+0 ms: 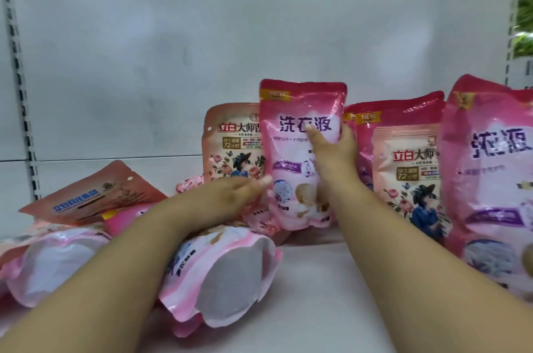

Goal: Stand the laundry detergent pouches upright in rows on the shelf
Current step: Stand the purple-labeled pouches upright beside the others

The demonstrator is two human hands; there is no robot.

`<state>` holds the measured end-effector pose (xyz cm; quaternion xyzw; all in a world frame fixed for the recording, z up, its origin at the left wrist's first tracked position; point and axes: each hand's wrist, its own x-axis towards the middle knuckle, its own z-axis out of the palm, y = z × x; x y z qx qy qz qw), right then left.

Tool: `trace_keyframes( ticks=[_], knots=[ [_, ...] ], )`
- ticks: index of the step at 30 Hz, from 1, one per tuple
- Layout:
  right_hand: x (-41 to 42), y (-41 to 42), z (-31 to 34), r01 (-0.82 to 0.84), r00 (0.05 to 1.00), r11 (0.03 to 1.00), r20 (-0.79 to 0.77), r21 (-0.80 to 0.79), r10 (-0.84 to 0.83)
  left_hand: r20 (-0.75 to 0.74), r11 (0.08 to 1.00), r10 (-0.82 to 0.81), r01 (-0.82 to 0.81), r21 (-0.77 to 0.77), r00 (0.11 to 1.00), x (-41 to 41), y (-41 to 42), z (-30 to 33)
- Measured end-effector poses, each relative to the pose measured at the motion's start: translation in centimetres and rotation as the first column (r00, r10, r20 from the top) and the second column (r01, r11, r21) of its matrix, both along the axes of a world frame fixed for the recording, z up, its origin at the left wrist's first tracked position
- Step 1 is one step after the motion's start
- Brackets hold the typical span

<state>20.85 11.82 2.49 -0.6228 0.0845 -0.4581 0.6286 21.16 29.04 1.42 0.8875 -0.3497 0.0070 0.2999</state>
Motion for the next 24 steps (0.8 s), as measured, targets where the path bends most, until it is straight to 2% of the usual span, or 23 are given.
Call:
trace_keyframes(
  ticks=[2,5,8,10,11,14,19,24],
  knots=[
    [0.1,-0.5,-0.3,0.081,0.995,0.996,-0.054,0.025,-0.080,-0.016,0.984,-0.032,0.034,0.174,0.999,-0.1,-0.4,-0.1],
    [0.0,-0.7,-0.4,0.131,0.990,0.991,-0.055,-0.038,-0.132,-0.025,0.939,-0.055,0.060,0.337,0.998,0.2,-1.1,0.0],
    [-0.7,0.1,0.3,0.151,0.988,0.959,-0.004,-0.240,-0.156,0.014,0.901,-0.008,0.001,0.435,1.000,1.0,-1.8,-0.3],
    [-1.2,0.6,0.8,0.196,0.979,0.886,0.034,-0.420,-0.200,0.087,0.894,0.054,-0.086,0.439,0.995,1.4,-2.5,-0.7],
    [-1.3,0.6,1.1,0.210,0.976,0.863,0.040,-0.460,-0.216,0.126,0.894,0.079,-0.126,0.430,0.989,1.5,-2.9,-0.9],
    [-1.3,0.4,1.1,0.231,0.971,0.863,0.046,-0.448,-0.236,0.168,0.884,0.119,-0.182,0.430,0.979,1.5,-4.0,-1.2],
    [-0.9,0.1,0.1,0.205,0.969,0.867,-0.031,-0.455,-0.246,0.207,0.863,0.109,-0.196,0.466,0.972,1.6,-4.6,-1.3],
    [-1.2,-0.7,0.0,0.200,0.971,0.908,-0.051,-0.367,-0.235,0.114,0.877,0.059,-0.106,0.469,0.992,1.6,-3.7,-0.5]
  ],
)
